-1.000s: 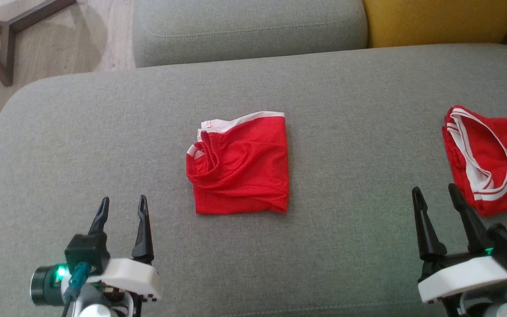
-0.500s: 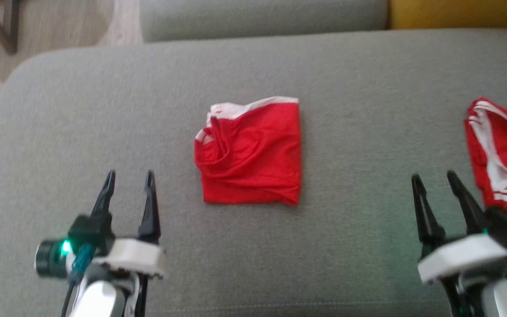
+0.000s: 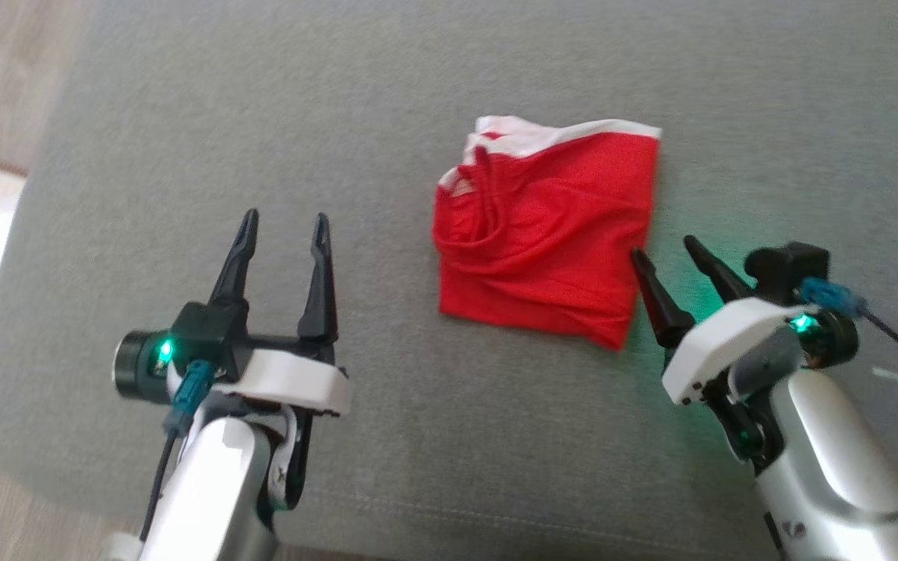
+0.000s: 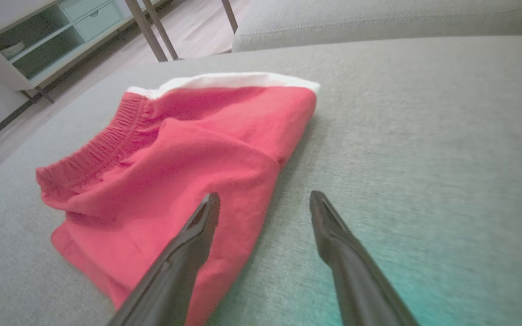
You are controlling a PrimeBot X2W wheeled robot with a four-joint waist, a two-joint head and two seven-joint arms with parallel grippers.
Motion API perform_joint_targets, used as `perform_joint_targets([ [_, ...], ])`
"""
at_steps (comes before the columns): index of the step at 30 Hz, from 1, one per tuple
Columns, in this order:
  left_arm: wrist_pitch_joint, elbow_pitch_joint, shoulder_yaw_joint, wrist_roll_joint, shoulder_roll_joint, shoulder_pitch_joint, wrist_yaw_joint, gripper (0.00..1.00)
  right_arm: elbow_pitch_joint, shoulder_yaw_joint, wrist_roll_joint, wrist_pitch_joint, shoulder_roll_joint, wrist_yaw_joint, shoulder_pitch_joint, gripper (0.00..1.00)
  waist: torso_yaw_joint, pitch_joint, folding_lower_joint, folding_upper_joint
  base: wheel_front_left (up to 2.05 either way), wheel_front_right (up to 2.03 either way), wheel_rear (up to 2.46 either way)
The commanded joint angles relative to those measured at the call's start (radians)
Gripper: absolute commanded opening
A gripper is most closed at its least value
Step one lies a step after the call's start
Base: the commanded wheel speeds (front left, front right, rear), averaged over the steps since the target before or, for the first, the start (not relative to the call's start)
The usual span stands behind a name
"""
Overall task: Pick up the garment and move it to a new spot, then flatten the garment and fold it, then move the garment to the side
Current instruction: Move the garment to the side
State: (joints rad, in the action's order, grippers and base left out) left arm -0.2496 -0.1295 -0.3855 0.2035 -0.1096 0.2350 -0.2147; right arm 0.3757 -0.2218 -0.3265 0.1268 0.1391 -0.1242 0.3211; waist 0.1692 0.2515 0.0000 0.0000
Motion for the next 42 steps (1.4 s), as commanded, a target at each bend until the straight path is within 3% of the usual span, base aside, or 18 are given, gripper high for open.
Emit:
perform_joint_targets([
  [1,-0.011,0.028,0.028,-0.007,-0.005,0.041,0.004,1.00,-0.016,-0.025,-0.010,0.009,0.002,-0.007,0.027,1.00,0.033,0.029,0.0000,0.0000,0.00,0.00,0.00],
  [9,-0.012,0.037,0.041,-0.025,0.022,0.053,0.020,1.00,0.119,-0.080,-0.085,0.112,-0.002,-0.007,0.094,1.00,0.052,0.039,0.0000,0.0000,0.00,0.00,0.00],
  [10,-0.012,0.038,0.043,-0.027,0.024,0.051,0.022,1.00,0.129,-0.086,-0.092,0.131,-0.001,-0.007,0.097,0.57,0.051,0.038,0.0000,0.0000,0.00,0.00,0.00],
  [11,-0.012,0.038,0.046,-0.029,0.026,0.049,0.024,1.00,0.134,-0.091,-0.098,0.145,0.000,-0.007,0.100,0.00,0.050,0.039,0.0000,0.0000,0.00,0.00,0.00],
  [21,-0.012,0.042,0.070,-0.056,0.035,0.045,0.040,1.00,0.061,-0.167,-0.030,0.149,0.083,-0.007,0.128,0.00,-0.005,0.039,0.0000,0.0000,0.00,0.00,0.00],
  [34,-0.012,0.051,0.066,-0.096,0.007,0.045,0.073,1.00,-0.144,-0.205,0.026,0.167,0.262,-0.007,0.005,0.00,-0.303,0.041,0.0000,0.0000,0.00,0.00,0.00],
  [42,0.000,0.061,0.049,-0.116,-0.017,0.088,0.088,1.00,-0.137,-0.223,0.001,0.110,0.332,-0.007,0.085,0.00,-0.462,0.097,0.0000,0.0000,0.00,0.00,0.00],
])
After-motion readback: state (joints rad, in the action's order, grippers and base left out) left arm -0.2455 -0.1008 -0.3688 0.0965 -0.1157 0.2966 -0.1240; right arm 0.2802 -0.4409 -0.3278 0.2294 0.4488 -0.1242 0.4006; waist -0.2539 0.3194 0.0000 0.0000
